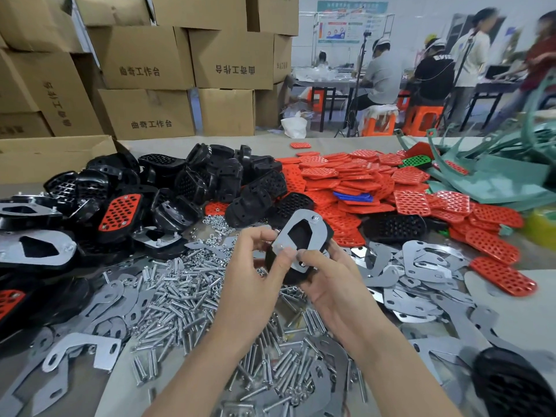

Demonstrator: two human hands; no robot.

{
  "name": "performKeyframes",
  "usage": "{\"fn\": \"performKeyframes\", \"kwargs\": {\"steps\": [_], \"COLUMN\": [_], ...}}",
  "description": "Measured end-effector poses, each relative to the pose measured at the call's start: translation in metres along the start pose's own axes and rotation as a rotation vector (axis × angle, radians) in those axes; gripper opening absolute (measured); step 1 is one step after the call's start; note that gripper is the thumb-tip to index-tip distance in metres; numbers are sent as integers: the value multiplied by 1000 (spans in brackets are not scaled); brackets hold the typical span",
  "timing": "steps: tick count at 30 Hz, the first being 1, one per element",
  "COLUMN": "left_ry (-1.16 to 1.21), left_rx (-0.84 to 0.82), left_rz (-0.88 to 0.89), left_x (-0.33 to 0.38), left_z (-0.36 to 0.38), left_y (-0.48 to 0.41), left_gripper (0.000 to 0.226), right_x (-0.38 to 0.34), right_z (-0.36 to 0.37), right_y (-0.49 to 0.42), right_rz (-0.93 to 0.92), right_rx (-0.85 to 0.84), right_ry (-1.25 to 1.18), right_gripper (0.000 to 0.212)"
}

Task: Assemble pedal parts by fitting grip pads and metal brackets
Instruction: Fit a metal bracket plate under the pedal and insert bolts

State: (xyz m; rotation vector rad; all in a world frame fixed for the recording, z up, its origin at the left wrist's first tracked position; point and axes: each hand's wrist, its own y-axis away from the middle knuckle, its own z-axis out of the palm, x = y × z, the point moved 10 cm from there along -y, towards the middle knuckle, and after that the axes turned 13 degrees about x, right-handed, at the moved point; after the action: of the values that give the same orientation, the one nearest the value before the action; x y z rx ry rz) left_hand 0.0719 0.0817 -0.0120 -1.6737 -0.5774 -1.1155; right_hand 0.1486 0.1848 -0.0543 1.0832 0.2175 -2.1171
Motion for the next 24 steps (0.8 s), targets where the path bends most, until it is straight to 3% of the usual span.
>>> {"fn": "performKeyframes", "kwargs": {"steps": [7,12,17,24], "left_ry": [-126,-32,-124,-27], "left_rx": [-43,-11,-49,-53], "left_rz": [101,1,72,-38], "left_x": [5,-3,3,2], "left_z": [4,2,5,3], "left_y": [1,0,2,6], "left_gripper": [15,6,16,20], "right_x": [-1,0,-1,1], "right_z": [-3,0,-3,-8], "right_y": [-1,-1,-1,-3], "right_rz": [-14,-6,-19,-7], "right_rx": [7,-11,-2,20], "right_ry": [30,55,38,33], "right_gripper": [39,55,48,43]}}
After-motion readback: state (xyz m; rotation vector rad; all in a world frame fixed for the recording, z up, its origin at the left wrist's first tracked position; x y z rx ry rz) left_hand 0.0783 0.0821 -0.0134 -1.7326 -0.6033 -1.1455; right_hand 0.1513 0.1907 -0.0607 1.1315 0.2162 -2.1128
